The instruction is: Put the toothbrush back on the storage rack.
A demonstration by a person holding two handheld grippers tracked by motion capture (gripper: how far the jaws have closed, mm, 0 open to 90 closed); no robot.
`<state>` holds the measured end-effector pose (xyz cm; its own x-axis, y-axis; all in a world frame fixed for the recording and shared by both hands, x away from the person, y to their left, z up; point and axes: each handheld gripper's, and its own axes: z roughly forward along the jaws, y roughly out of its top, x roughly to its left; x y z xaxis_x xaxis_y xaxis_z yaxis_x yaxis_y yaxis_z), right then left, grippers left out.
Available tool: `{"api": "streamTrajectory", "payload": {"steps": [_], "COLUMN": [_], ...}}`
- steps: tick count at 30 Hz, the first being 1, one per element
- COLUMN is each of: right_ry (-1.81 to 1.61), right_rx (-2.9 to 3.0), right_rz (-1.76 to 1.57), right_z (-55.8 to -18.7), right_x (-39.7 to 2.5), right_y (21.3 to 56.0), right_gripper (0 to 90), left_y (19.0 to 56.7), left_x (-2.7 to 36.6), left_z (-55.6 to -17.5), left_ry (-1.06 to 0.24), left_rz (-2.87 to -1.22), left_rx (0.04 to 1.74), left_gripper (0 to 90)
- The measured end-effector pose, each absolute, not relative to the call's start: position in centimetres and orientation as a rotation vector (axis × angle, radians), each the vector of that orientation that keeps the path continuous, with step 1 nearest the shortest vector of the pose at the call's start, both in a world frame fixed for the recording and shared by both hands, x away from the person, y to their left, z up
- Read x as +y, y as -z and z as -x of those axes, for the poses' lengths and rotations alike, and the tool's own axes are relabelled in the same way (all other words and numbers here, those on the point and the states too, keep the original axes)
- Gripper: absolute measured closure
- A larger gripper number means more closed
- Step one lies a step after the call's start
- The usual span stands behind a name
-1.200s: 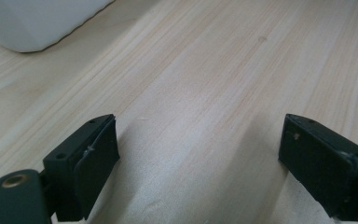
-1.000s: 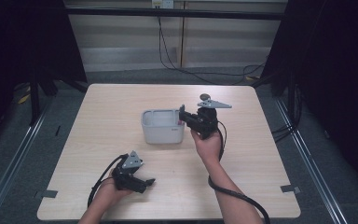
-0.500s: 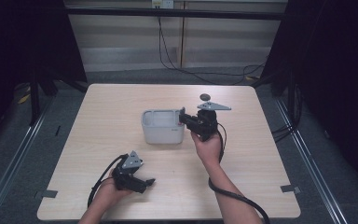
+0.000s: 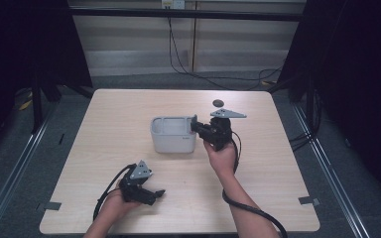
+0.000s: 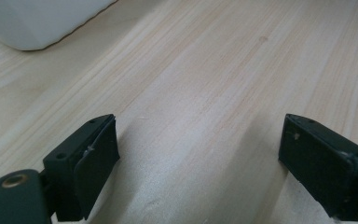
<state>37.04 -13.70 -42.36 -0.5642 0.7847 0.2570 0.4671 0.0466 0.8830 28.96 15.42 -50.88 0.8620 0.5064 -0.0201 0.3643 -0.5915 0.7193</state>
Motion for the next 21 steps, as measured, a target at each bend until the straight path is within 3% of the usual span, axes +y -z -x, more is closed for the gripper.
{"api": "streamTrajectory", "payload": {"steps": [12,21], "right_ry": [-1.526,-1.521], "right_rx": [2.032,2.016], "right_rz": [-1.271,-1.285], "right_z": [-36.88,-36.75], "right_x": [-13.88,-14.15], "right_y": [42.48,42.66], "right_gripper": [81.0,74.7], "left_y": [50.88,50.88], "left_x": [15.42,15.42], "left_z": [-28.95,-28.94], "left_ry": [-0.239,-0.239], "left_rz": [-2.265,-2.265], "left_rx": [0.628,0.63], "left_gripper": [11.5,11.5]}}
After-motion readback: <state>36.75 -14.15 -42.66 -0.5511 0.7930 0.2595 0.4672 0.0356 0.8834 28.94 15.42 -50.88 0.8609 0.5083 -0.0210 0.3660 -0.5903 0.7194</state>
